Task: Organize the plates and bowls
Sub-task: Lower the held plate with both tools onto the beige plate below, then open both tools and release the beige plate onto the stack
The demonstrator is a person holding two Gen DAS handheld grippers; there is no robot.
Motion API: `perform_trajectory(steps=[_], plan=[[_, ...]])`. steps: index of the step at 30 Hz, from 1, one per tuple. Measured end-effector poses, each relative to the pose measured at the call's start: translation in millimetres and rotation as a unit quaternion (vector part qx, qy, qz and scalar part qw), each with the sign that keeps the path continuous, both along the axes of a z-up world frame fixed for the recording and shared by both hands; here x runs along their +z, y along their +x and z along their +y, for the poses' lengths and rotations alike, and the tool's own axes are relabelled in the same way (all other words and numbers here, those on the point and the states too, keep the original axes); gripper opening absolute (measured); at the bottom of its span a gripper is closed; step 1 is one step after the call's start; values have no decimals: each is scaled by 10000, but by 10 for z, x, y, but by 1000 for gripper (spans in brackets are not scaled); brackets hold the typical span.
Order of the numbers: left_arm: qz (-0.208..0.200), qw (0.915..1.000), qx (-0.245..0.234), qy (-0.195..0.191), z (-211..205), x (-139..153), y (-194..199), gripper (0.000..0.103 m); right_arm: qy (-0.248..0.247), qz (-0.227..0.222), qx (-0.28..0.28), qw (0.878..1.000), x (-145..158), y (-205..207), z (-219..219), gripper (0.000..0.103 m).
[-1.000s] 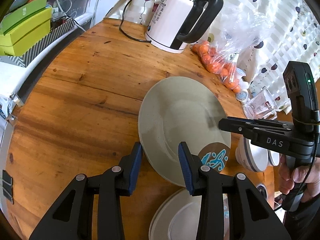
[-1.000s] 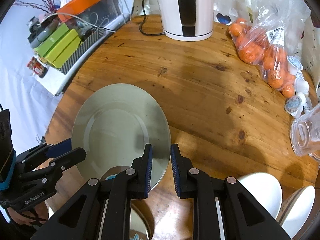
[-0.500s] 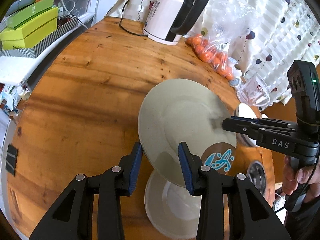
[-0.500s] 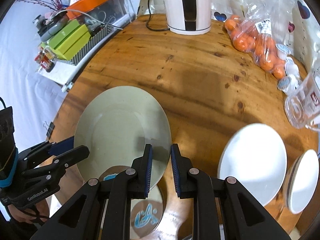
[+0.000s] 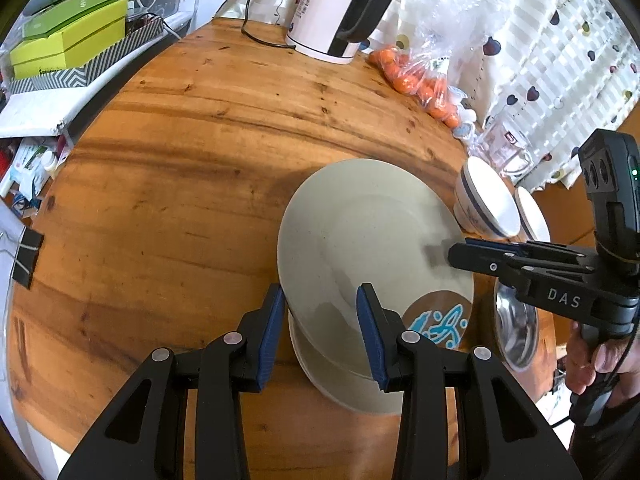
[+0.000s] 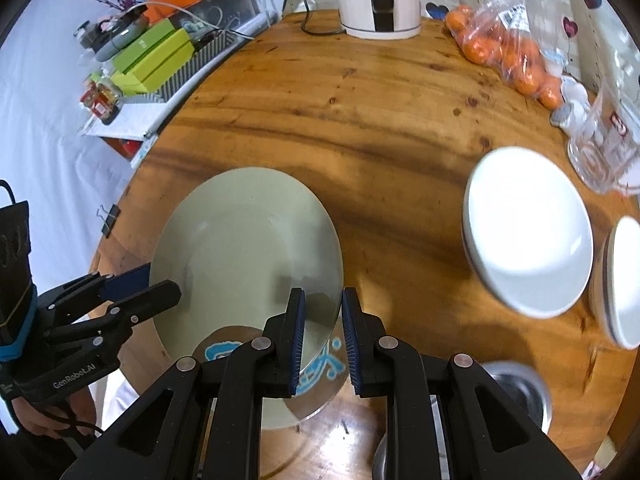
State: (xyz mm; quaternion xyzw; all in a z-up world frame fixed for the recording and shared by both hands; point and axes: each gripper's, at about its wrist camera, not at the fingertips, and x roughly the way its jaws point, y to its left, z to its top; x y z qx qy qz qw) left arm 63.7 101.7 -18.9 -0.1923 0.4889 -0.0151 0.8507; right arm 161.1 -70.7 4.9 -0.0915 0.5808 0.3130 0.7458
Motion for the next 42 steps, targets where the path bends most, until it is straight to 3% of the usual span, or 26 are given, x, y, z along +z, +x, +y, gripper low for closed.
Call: perform_trajectory(steps=[15, 42], plan=[[160, 9998, -123, 62, -142, -134, -114, 39, -23, 200, -74, 9998, -190, -173, -172, 18], [40, 9999, -102, 81, -66, -124, -182, 40, -15, 0, -128, 9999, -114, -205, -239, 19]])
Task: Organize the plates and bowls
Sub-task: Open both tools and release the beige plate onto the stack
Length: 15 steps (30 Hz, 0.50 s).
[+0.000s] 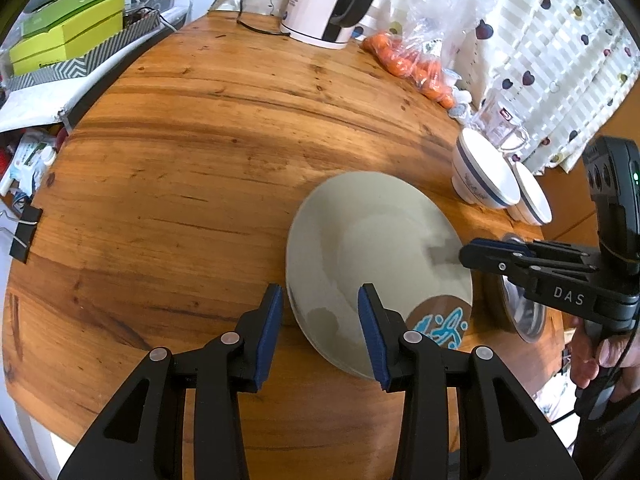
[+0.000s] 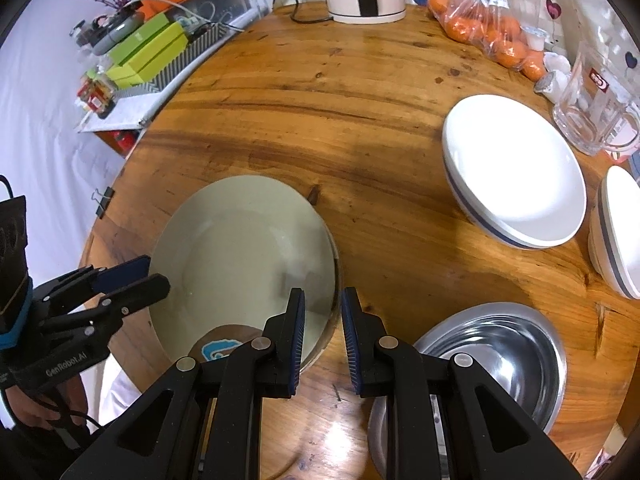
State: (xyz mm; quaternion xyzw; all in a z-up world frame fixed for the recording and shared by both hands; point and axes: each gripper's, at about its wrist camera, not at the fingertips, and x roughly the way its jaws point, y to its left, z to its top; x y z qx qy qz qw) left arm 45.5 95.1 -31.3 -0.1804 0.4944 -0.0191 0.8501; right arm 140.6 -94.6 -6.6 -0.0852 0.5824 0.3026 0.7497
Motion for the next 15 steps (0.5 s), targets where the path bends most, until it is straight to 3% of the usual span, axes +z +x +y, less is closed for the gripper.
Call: perform_trajectory(steps=[8, 15], plan=[[38, 10000, 18, 23, 4, -34, 51, 40, 69, 25, -53, 10000, -31, 3, -27, 18], [42, 9998, -120, 149, -93, -23, 54, 40, 75, -1, 10, 10000, -36, -12, -9, 11]])
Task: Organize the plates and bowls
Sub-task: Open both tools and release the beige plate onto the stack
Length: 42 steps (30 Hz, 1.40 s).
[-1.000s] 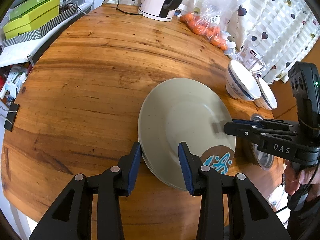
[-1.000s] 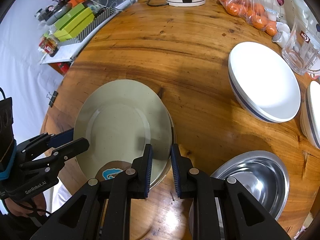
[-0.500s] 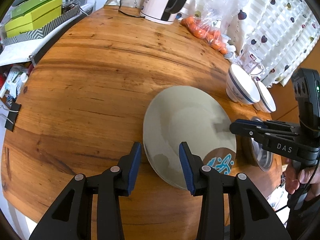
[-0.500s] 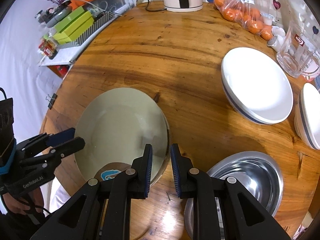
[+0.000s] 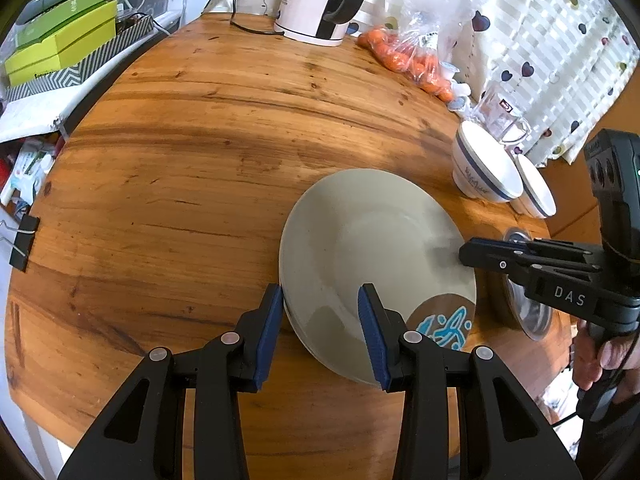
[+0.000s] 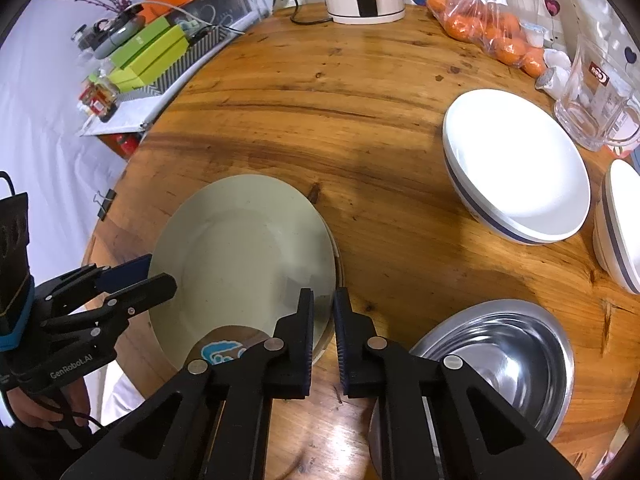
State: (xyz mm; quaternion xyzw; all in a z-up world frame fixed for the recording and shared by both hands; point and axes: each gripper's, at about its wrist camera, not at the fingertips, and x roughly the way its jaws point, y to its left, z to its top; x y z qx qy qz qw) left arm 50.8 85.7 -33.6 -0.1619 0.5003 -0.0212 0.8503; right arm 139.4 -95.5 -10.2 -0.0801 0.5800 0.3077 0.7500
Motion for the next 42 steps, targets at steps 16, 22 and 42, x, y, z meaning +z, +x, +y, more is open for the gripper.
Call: perform_trajectory(steps=[16, 22, 42], plan=[[-111, 9999, 42, 16, 57, 41, -23, 40, 79, -36, -55, 9999, 36, -9, -49, 11], [-206, 9997, 107, -41, 101, 77, -47, 40, 262, -127, -138, 9995, 117, -61, -135, 11], [-718, 9970, -226, 181, -186, 404, -77, 40, 875, -668, -602, 9921, 473, -371, -664, 24]])
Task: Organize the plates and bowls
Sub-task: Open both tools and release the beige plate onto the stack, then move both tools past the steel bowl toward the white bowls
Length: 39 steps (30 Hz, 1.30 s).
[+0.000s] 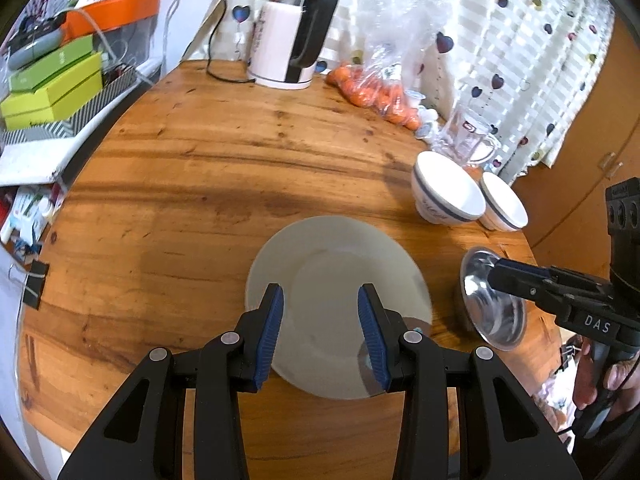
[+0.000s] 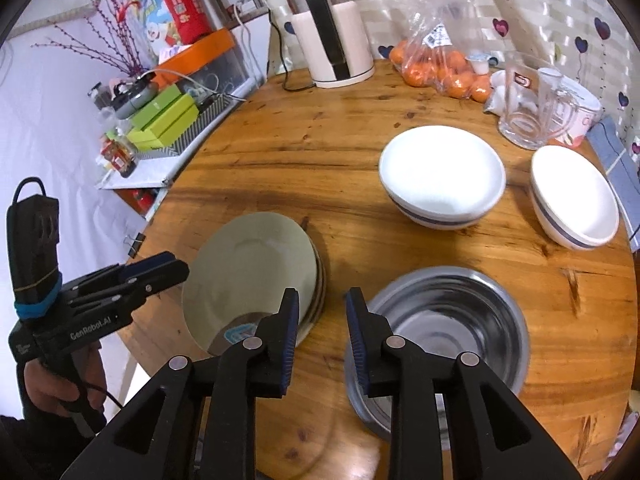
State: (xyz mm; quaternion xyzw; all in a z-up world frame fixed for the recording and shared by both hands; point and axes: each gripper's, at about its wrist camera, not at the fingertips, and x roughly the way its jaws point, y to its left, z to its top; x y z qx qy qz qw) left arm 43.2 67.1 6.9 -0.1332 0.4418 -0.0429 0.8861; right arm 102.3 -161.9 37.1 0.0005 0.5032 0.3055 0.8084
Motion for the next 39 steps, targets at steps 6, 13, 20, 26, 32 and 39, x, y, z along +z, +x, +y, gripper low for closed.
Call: perform_trajectory(steps=[6, 13, 20, 26, 32, 39], plan=[[3, 9999, -67, 106, -96, 11, 53, 40, 92, -14, -270, 9996, 25, -12, -252, 24], [35, 9998, -129, 119, -194, 21, 123, 40, 130, -46, -476, 9988, 37, 18, -441, 24], [13, 9994, -307, 136, -336, 57, 212, 40, 96, -151, -520, 9985, 79, 59, -505, 24], [-32, 9985, -512, 181, -489, 112, 286, 40, 64, -276, -547, 9981, 129, 53, -543, 24], [-75, 9972, -713, 226, -652, 171, 370, 40, 56, -385, -604, 9974, 170, 72, -605, 24], [-71, 9958, -890, 212, -816, 209, 464, 40, 54, -417, -671, 9969, 170, 108, -698, 24]])
